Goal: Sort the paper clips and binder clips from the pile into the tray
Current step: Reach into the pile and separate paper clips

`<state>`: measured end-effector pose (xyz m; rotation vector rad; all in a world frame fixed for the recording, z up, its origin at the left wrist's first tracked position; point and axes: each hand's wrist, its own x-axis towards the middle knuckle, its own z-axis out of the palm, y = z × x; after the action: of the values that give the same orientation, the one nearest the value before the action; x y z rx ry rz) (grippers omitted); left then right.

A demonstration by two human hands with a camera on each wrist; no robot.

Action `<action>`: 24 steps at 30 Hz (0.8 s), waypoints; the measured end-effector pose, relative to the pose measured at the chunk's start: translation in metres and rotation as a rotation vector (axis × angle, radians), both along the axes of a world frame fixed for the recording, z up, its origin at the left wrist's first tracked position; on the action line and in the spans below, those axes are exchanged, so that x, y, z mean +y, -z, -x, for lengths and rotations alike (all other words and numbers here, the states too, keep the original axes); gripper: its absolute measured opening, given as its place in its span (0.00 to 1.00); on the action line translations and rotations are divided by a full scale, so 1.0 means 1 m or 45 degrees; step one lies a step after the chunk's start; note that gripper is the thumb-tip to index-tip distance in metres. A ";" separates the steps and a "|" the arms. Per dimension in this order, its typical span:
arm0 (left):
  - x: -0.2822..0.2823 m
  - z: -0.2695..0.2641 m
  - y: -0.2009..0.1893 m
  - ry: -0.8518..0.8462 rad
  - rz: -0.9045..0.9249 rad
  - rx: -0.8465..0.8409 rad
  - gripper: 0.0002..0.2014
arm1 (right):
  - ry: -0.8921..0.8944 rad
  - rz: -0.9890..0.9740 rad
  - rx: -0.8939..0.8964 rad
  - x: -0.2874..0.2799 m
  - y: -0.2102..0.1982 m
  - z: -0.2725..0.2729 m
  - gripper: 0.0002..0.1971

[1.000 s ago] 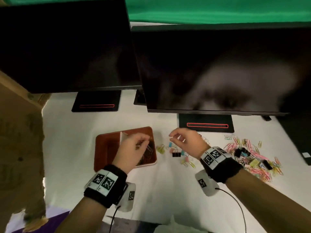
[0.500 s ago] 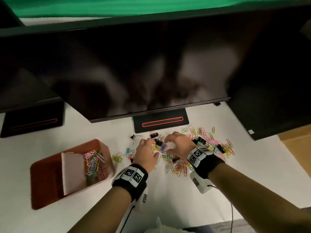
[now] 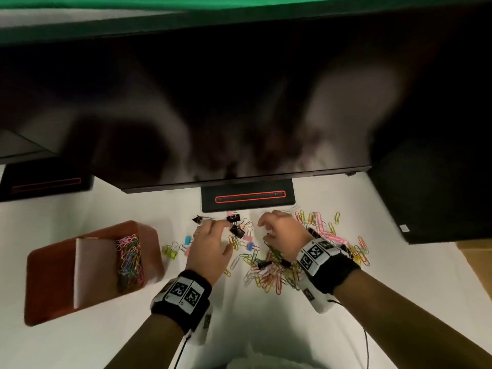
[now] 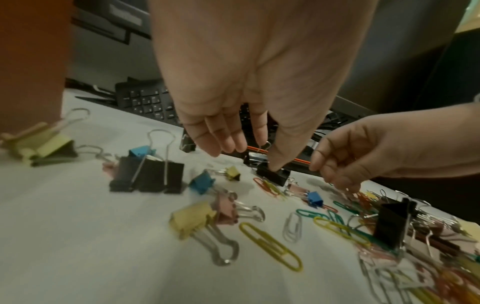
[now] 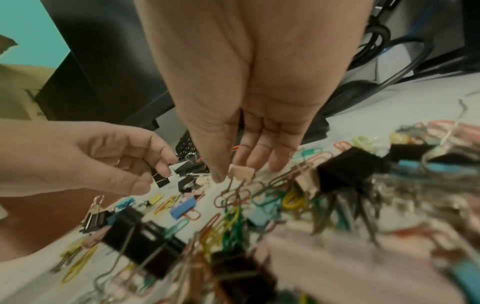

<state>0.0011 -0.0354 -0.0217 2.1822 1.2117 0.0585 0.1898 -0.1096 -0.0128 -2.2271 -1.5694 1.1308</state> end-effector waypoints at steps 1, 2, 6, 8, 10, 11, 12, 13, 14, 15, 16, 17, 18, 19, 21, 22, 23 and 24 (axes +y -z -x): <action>-0.002 -0.005 0.000 0.011 -0.020 -0.019 0.20 | 0.003 -0.010 -0.032 0.001 -0.001 -0.003 0.16; -0.003 -0.011 0.000 0.005 -0.019 -0.030 0.20 | -0.001 -0.021 -0.060 0.003 -0.002 -0.004 0.16; -0.002 -0.031 0.003 -0.074 0.044 -0.040 0.16 | -0.149 -0.052 -0.041 0.013 -0.007 0.008 0.13; 0.001 -0.033 0.003 -0.115 0.086 -0.075 0.14 | -0.228 -0.033 -0.038 0.018 -0.008 0.016 0.12; 0.006 -0.026 0.001 -0.164 0.085 -0.110 0.15 | -0.297 0.024 -0.048 0.022 -0.006 0.019 0.12; 0.008 -0.020 0.000 -0.198 0.070 -0.129 0.15 | -0.329 0.051 -0.055 0.024 -0.005 0.019 0.13; 0.010 -0.014 -0.001 -0.235 0.053 -0.142 0.15 | -0.346 0.072 -0.064 0.025 -0.003 0.019 0.14; 0.012 -0.007 -0.003 -0.267 0.034 -0.148 0.15 | -0.344 0.080 -0.068 0.025 -0.001 0.019 0.14; 0.014 -0.001 -0.004 -0.289 0.024 -0.142 0.15 | -0.326 0.082 -0.065 0.025 0.001 0.019 0.14; 0.016 0.005 -0.005 -0.294 0.019 -0.134 0.15 | -0.304 0.084 -0.059 0.025 0.002 0.017 0.13; 0.017 0.009 -0.006 -0.279 0.014 -0.130 0.14 | -0.281 0.088 -0.057 0.024 0.003 0.015 0.13; 0.017 0.012 -0.006 -0.247 0.003 -0.132 0.14 | -0.259 0.093 -0.060 0.023 0.004 0.012 0.12; 0.015 0.015 -0.005 -0.204 -0.021 -0.131 0.14 | -0.238 0.092 -0.067 0.022 0.004 0.009 0.12; 0.013 0.017 -0.005 -0.153 -0.060 -0.126 0.14 | -0.217 0.083 -0.079 0.020 0.005 0.004 0.12; 0.007 0.019 -0.004 -0.037 -0.143 -0.107 0.15 | -0.178 0.035 -0.125 0.013 0.005 -0.003 0.12; 0.003 0.019 -0.004 0.026 -0.157 -0.097 0.15 | -0.168 0.008 -0.150 0.009 0.004 -0.005 0.12; 0.000 0.018 -0.004 0.102 -0.156 -0.083 0.16 | -0.170 -0.015 -0.168 0.006 0.002 -0.006 0.11; -0.003 0.016 -0.003 0.192 -0.154 -0.049 0.17 | -0.188 -0.029 -0.175 0.003 0.000 -0.006 0.11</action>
<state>-0.0154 -0.0382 -0.0183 2.3595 1.0433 0.1129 0.1959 -0.1062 -0.0126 -2.2491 -1.8178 1.0086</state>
